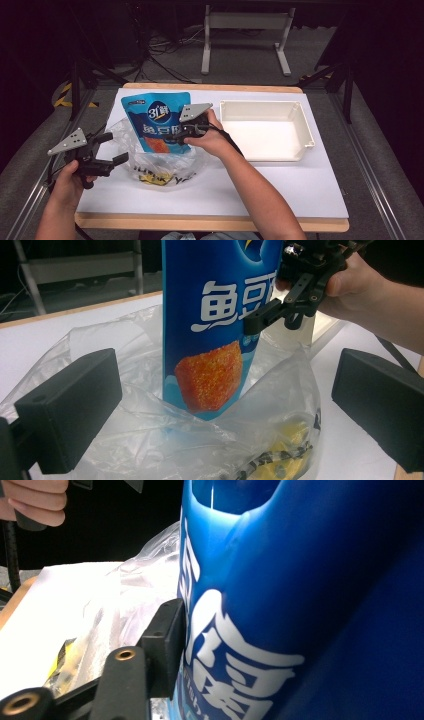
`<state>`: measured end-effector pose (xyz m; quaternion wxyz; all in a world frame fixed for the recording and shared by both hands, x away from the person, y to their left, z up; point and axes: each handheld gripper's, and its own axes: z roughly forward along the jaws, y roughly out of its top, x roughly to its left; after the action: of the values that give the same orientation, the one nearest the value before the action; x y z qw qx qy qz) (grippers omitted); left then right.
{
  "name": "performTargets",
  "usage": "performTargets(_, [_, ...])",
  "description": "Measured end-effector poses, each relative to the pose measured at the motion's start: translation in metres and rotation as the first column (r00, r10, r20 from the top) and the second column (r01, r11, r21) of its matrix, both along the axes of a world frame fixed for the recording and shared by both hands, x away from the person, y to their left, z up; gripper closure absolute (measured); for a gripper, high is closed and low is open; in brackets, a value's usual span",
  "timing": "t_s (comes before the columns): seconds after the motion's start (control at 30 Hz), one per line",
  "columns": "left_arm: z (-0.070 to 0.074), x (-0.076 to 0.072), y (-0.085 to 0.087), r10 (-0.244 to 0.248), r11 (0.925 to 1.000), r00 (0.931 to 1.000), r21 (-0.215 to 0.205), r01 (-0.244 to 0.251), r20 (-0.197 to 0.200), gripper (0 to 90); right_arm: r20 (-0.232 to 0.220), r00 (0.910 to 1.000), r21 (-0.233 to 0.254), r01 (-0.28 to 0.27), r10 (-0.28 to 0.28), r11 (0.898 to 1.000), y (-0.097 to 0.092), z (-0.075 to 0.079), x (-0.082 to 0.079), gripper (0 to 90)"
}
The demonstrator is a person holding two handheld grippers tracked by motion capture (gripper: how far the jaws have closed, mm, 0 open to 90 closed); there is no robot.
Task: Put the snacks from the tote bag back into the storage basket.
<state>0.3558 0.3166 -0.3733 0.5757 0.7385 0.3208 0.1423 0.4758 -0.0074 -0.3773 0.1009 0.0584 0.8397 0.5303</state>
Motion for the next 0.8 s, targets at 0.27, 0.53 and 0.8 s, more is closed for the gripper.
performTargets(0.27, [0.001, 0.000, 0.001, 0.004, 1.0000, 1.0000, 0.000, -0.004, 0.000, 0.3, 0.001, 0.9999, 0.004, 0.017, -0.017, 1.000, -0.001, -0.001, 0.000, 54.7])
performTargets(0.53, [0.000, 0.000, 0.001, 0.004, 1.0000, 1.0000, -0.002, -0.004, 0.001, 0.3, 0.001, 0.9997, -0.016, 0.023, -0.023, 1.000, 0.000, 0.002, -0.001, 59.9])
performTargets(0.8, [0.001, -0.001, 0.002, 0.010, 0.9999, 0.9999, -0.004, -0.010, 0.003, 0.3, 0.009, 0.9997, -0.053, 0.025, -0.025, 0.998, 0.007, 0.010, -0.004, 61.5])
